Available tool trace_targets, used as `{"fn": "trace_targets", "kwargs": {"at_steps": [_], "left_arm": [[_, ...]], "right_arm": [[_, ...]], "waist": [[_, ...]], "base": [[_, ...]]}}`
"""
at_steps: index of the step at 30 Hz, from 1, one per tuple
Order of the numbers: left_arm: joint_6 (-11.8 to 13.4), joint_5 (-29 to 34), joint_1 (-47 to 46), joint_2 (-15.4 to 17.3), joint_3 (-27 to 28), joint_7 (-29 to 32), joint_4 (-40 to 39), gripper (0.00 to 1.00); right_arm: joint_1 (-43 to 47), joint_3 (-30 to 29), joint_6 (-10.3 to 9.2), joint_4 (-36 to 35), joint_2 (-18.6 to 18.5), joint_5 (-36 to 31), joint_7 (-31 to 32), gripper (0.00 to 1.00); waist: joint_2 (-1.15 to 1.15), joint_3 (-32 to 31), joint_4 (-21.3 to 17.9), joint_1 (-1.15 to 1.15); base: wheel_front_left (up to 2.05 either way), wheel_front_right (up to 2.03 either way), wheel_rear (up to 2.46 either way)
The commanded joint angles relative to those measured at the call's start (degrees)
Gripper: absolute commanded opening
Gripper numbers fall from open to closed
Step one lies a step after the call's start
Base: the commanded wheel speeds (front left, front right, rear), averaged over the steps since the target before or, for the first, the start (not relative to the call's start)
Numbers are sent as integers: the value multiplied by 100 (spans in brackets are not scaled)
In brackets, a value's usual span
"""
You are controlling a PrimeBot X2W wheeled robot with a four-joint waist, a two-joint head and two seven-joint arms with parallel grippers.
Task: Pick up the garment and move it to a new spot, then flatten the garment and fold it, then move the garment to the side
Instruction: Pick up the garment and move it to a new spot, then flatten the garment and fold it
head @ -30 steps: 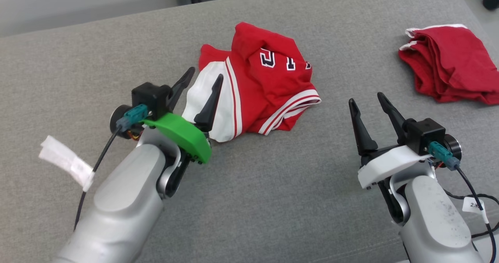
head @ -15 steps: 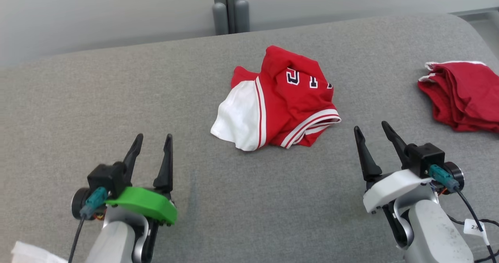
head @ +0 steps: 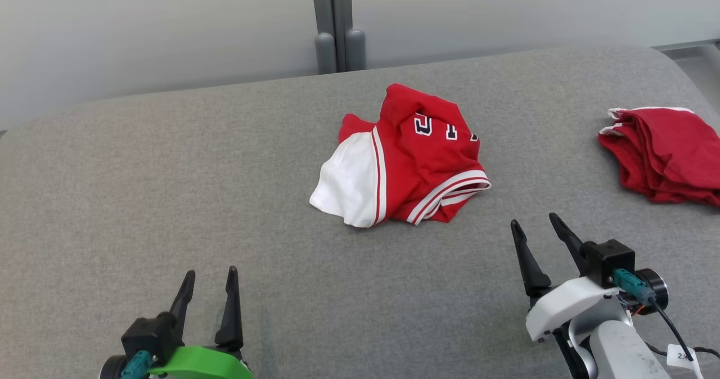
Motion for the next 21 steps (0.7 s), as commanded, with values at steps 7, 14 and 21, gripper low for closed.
{"fn": "trace_targets", "kwargs": {"at_steps": [7, 14, 21], "left_arm": [[-29, 47, -28, -29, -124, 0, -23, 100], [-28, -77, -189, -37, -258, 0, 10, 100], [-29, -232, -437, -38, -477, 0, 118, 100]], "right_arm": [[-66, 35, -9, 16, -22, -68, -1, 100], [-331, 357, -9, -12, -22, -96, -1, 100], [-1457, 1184, -9, 350, -51, -134, -1, 100]], "waist": [[0, 29, 120, 0], [0, 167, 313, 0], [0, 460, 729, 0]], "base": [[0, 0, 0], [0, 0, 0], [0, 0, 0]]}}
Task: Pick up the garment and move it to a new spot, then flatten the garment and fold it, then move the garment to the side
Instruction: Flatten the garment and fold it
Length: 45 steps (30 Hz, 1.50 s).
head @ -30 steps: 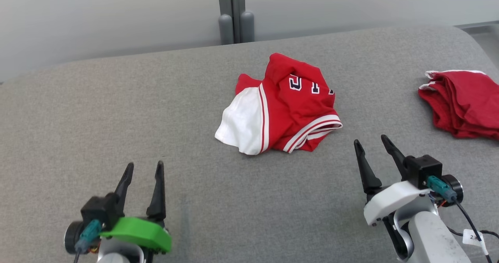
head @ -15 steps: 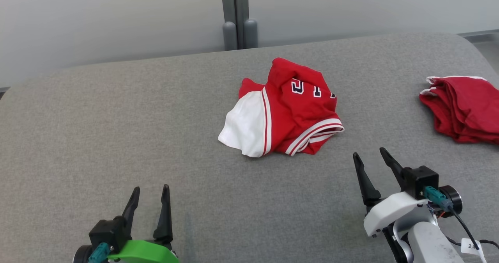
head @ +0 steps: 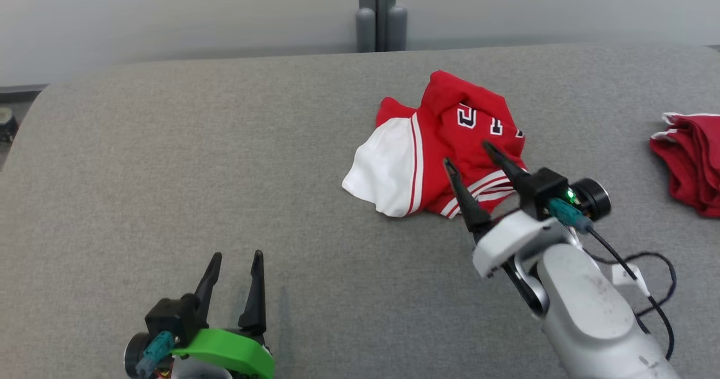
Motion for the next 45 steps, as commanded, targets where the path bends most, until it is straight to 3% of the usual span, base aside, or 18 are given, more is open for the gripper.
{"fn": "trace_targets", "kwargs": {"at_steps": [1, 9, 17, 25, 36, 38, 39, 40, 45], "left_arm": [[-28, -72, -152, 11, -46, 0, 10, 100], [-28, -304, -347, 14, -328, 0, 110, 100], [-28, -493, -534, 12, -596, 0, 144, 100], [-28, -580, -649, 13, -677, 0, 184, 100], [-28, -670, -748, 12, -732, 0, 187, 100], [-28, -688, -778, 12, -733, 0, 190, 100], [-28, -688, -790, 12, -732, 0, 195, 100], [-28, -684, -796, 12, -729, 0, 201, 100], [-28, -641, -766, 12, -686, 0, 249, 100]], "right_arm": [[-258, 180, -9, 163, -47, 38, 6, 100], [-2090, 1434, -9, 1235, -151, 594, 831, 100], [-3069, 2193, -9, 2200, -246, 1012, 1330, 100], [-3175, 2946, -9, 3017, -237, 1462, 1804, 100], [-2988, 3845, -9, 3400, -453, 2209, 2617, 100], [-2944, 3996, -9, 3409, -472, 2299, 2699, 44], [-2933, 4055, -9, 3389, -482, 2359, 2706, 7], [-2939, 4102, -9, 3365, -492, 2403, 2682, 0], [-3226, 4124, -9, 3215, -533, 2580, 2051, 0]], "waist": [[0, 198, 258, 0], [0, 423, 741, 0], [0, 682, 1156, 0], [0, 838, 1349, 0], [0, 1055, 1403, 0], [0, 1082, 1411, 0], [0, 1091, 1412, 0], [0, 1094, 1412, 0], [0, 1042, 1382, 0]], "base": [[0, 0, 0], [0, 0, 0], [0, 0, 0], [0, 0, 0], [0, 0, 0], [0, 0, 0], [0, 0, 0], [0, 0, 0], [0, 0, 0]]}}
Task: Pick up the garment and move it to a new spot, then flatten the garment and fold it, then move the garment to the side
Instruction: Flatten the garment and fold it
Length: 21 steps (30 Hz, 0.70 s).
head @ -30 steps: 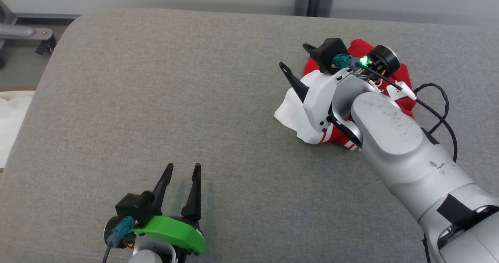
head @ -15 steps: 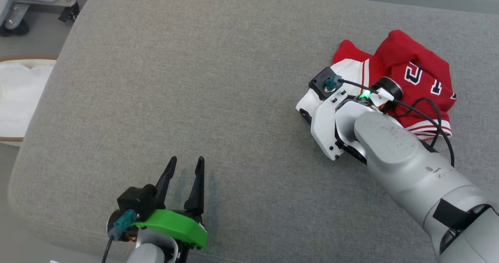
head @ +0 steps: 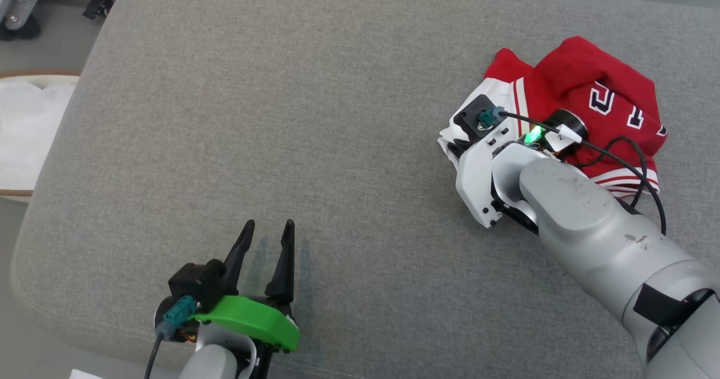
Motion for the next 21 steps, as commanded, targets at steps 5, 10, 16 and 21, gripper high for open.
{"fn": "trace_targets", "kwargs": {"at_steps": [5, 10, 16, 21], "left_arm": [[-28, 60, 26, 17, 68, 0, 45, 100], [-28, 103, 63, 17, 78, 0, 52, 100], [-29, 147, 151, 16, 65, 0, 69, 100], [-29, 188, 248, 17, 111, 0, 100, 100]], "right_arm": [[-386, -210, -9, -58, 168, 104, -1006, 0], [-1004, -409, -9, -264, 352, 191, -1745, 0], [-1987, -910, -9, -524, 461, 33, -2096, 0], [-2570, -1994, -9, -1060, 412, -466, -2104, 0]], "waist": [[0, -154, -82, 0], [0, -318, -117, 0], [0, -467, -92, 0], [0, -563, -98, 0]], "base": [[0, 0, 0], [0, 0, 0], [0, 0, 0], [0, 0, 0]]}}
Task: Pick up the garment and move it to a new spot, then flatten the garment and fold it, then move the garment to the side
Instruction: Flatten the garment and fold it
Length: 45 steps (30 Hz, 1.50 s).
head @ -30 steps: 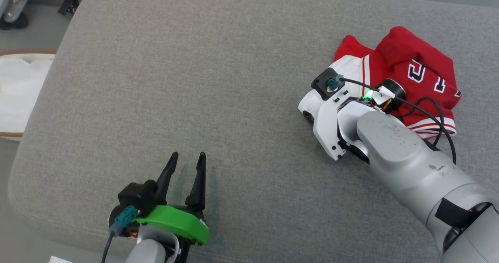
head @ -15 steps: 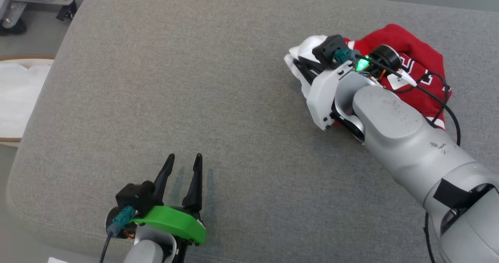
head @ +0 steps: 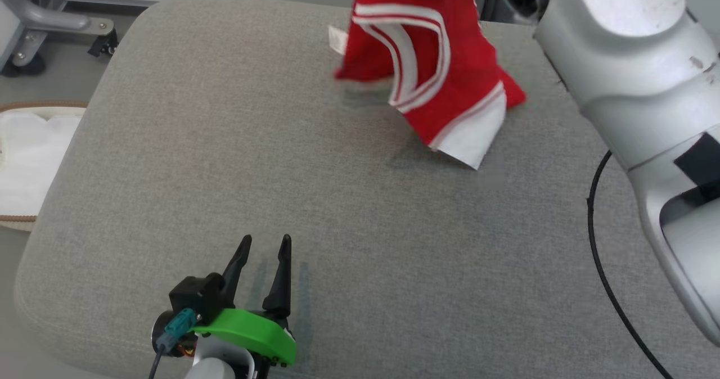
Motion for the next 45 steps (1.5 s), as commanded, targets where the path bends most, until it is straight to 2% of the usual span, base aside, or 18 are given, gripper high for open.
{"fn": "trace_targets", "kwargs": {"at_steps": [1, 5, 9, 16, 21, 22, 23, 24, 25, 30, 34, 38, 45], "left_arm": [[-29, 62, 117, 18, 47, 0, 12, 100], [-29, 128, 178, 17, 126, 0, 10, 100], [-29, 178, 214, 18, 178, 0, -7, 100], [-29, 179, 47, 18, 55, 0, -64, 100], [-29, 176, -66, 19, -53, 0, -75, 100], [-29, 179, -82, 19, -60, 0, -75, 100], [-29, 181, -91, 18, -68, 0, -75, 100], [-29, 183, -96, 18, -69, 0, -71, 100], [-29, 184, -102, 18, -77, 0, -64, 100], [-29, 214, -111, 18, -60, 0, -44, 100], [-29, 234, -67, 19, -41, 0, -4, 100], [-29, 273, -11, 19, -11, 0, -8, 100], [-25, 408, 87, 28, 42, 0, -62, 100]], "right_arm": [[23, -267, -9, -67, -87, -171, -18, 0], [194, -1012, -9, -224, -276, -557, -20, 0], [580, -1577, -9, -101, -657, -974, -21, 0], [1754, -2426, -9, 558, -1483, -1680, -22, 0], [2535, -3119, -9, 924, -1833, -2126, -23, 0], [2644, -3218, -9, 957, -1873, -2213, -22, 6], [2774, -3392, -9, 1034, -1889, -2256, -22, 46], [2869, -3521, -9, 1067, -1892, -2329, -22, 79], [2969, -3642, -9, 1074, -1875, -2447, -22, 100], [3319, -4135, -9, 763, -1676, -2745, -22, 100], [3577, -4290, -9, 268, -1408, -2901, -22, 100], [3827, -4126, -9, -293, -1132, -2878, -21, 100], [4450, -3495, -9, -1258, -703, -2457, -22, 100]], "waist": [[0, -65, -23, 0], [0, -140, -117, 0], [0, -153, -259, 0], [0, -29, -444, 0], [0, 127, -489, 0], [0, 147, -497, 0], [0, 173, -509, 0], [0, 190, -517, 0], [0, 201, -525, 0], [0, 206, -582, 0], [0, 117, -631, 0], [0, -1, -676, 0], [0, -170, -750, 0]], "base": [[0, 0, 0], [0, 0, 0], [0, 0, 0], [0, 0, 0], [0, 0, 0], [0, 0, 0], [0, 0, 0], [0, 0, 0], [0, 0, 0], [0, 0, 0], [0, 0, 0], [0, 0, 0], [0, 0, 0]]}}
